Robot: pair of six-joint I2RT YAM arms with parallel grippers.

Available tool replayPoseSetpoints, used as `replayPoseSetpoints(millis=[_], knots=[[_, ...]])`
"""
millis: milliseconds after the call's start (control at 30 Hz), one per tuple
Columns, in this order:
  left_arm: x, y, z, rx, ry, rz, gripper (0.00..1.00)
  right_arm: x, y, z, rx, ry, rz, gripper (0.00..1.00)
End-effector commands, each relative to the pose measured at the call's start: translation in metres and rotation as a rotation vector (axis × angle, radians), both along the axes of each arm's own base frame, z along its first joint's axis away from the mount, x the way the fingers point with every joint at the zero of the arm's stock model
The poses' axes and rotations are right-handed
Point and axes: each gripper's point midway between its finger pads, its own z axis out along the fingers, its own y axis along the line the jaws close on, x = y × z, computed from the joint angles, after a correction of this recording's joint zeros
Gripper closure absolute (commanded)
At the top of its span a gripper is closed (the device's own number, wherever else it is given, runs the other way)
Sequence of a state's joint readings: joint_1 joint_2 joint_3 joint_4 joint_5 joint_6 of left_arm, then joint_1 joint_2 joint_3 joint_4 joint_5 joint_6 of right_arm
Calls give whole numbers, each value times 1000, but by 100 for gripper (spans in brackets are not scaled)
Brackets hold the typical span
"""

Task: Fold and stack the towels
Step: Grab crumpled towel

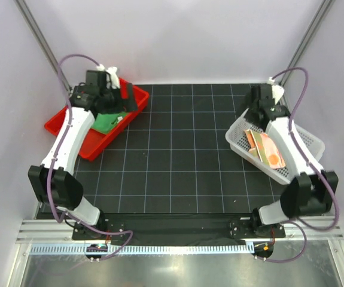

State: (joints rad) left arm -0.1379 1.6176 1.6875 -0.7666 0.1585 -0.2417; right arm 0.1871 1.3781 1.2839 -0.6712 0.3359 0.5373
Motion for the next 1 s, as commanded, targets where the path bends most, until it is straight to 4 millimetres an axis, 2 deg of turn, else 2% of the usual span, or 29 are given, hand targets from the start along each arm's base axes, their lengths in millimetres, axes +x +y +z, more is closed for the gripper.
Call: replayPoseSetpoints(millis=[0,33,67,100,133,167,267,300,367,467,567,633,667,700,800,833,900,967], knots=[[-52,-68,-19,-155,114,-178,1,8,-62,-27,-40,131,-206,4],[-63,-76,-31,-171,139,-193,0,2,-72,-35,-45,177,-228,4],[-75,-92,-30,-226,152,-228,0,-6,-97,-48,-40,224,-304,4],[-86,-97,-27,-248,138,-246,0,-14,-110,-54,-34,244,-356,4],[-88,-100,-27,-265,118,-254,0,-23,-120,-61,-27,269,-403,4],[-96,-99,-45,-269,162,-237,1,-39,-142,-74,-7,293,-491,4],[-102,-97,-58,-259,166,-243,0,-51,-165,-99,26,327,-583,4],[-103,-97,-60,-254,170,-251,0,-54,-176,-114,43,368,-617,4],[-106,-102,-61,-265,180,-277,1,-56,-181,-128,59,406,-637,5],[-112,-114,-56,-279,179,-326,0,-49,-190,-143,42,402,-644,6],[-115,-114,-59,-261,177,-332,0,-38,-203,-150,12,391,-632,14],[-116,-113,-60,-253,179,-329,1,-29,-208,-151,-5,377,-606,28],[-117,-114,-60,-256,182,-331,1,-23,-210,-146,-10,356,-596,41],[-117,-116,-57,-260,177,-336,2,-19,-212,-140,-17,338,-591,68],[-115,-120,-49,-281,172,-340,4,-10,-216,-109,-46,273,-558,99],[-113,-122,-42,-293,162,-335,5,-7,-214,-98,-46,249,-530,99],[-110,-124,-30,-308,140,-331,5,7,-197,-58,-4,146,-433,99],[-103,-124,-11,-314,90,-315,5,19,-176,-7,32,24,-326,99]])
